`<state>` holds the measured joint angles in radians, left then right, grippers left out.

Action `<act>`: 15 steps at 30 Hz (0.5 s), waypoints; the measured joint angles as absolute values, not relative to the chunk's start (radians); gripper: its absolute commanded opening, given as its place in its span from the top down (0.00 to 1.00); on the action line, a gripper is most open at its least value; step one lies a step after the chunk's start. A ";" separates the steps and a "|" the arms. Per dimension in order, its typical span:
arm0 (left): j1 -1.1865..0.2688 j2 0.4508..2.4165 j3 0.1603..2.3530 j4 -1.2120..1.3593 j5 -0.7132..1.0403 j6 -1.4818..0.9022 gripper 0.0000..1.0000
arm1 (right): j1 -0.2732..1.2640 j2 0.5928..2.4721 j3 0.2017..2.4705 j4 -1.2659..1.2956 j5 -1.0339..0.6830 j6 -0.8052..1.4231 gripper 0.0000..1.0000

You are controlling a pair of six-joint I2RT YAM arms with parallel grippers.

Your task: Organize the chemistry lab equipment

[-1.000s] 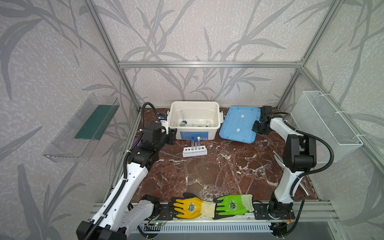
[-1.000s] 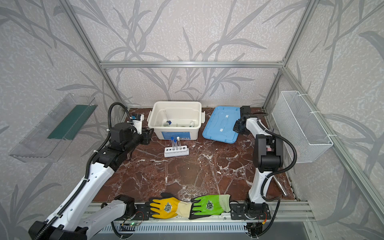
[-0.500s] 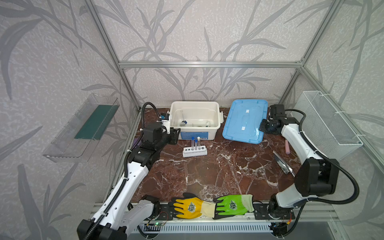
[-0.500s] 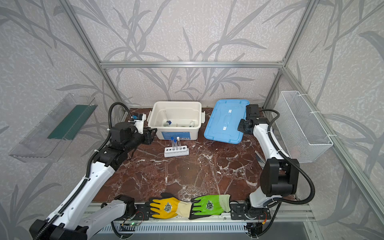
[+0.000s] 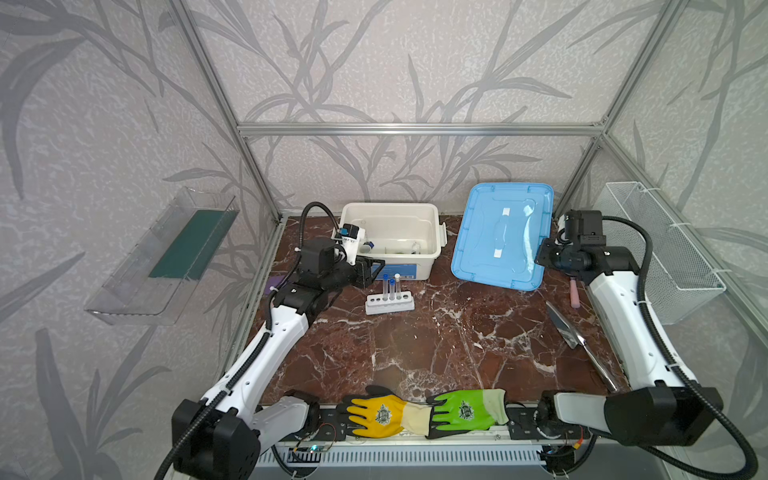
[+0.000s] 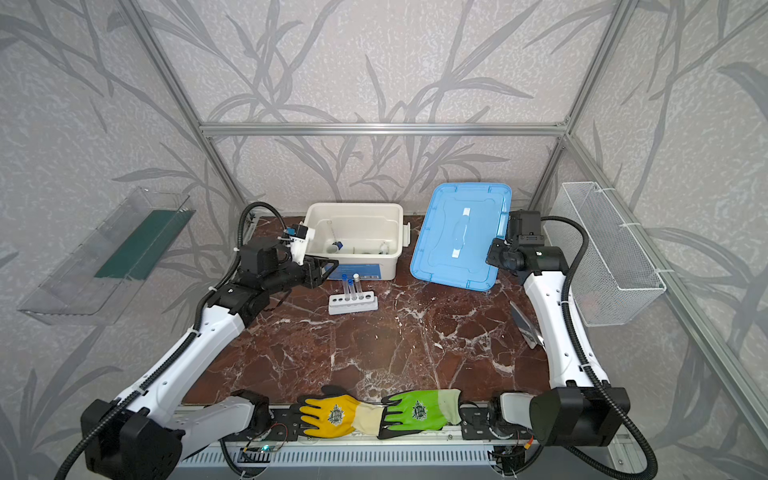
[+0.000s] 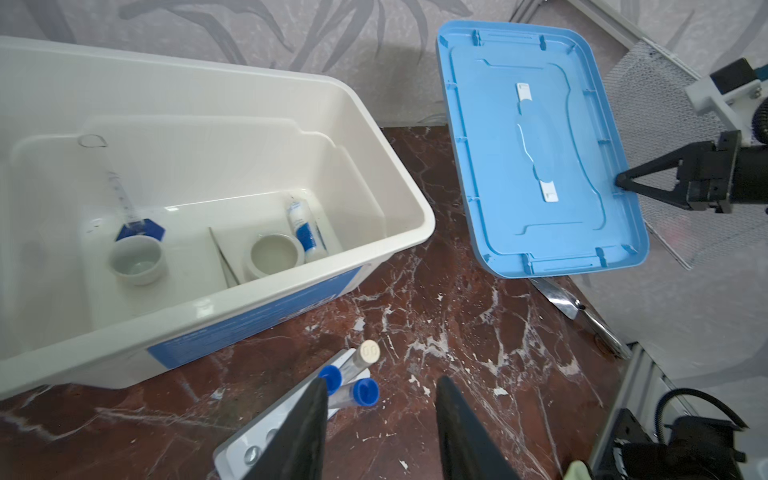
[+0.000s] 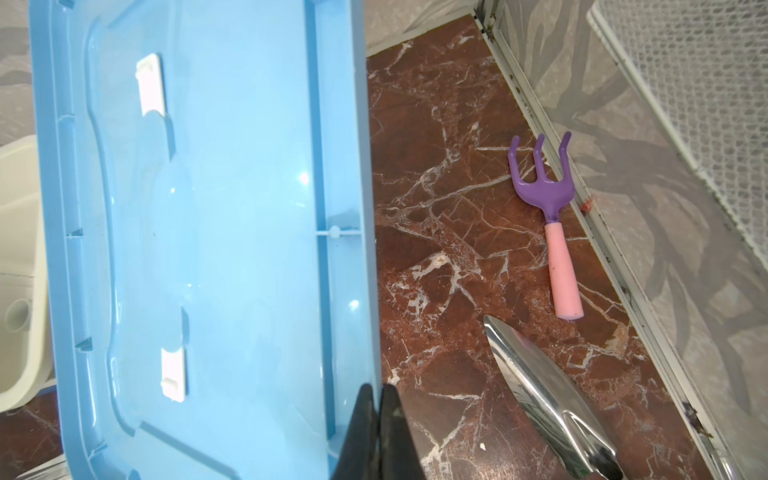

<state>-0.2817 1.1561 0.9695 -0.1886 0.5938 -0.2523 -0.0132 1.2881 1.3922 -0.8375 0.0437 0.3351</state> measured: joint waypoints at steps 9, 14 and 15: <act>-0.381 1.328 1.115 -0.031 0.771 -0.332 0.34 | -0.013 1.215 1.491 -0.914 -0.024 0.316 1.00; -0.411 1.434 1.171 0.079 0.827 -0.396 0.31 | -0.013 1.205 1.549 -0.951 -0.064 0.301 1.00; -0.412 1.466 1.189 0.106 0.840 -0.417 0.30 | -0.013 1.201 1.555 -0.957 -0.074 0.299 1.00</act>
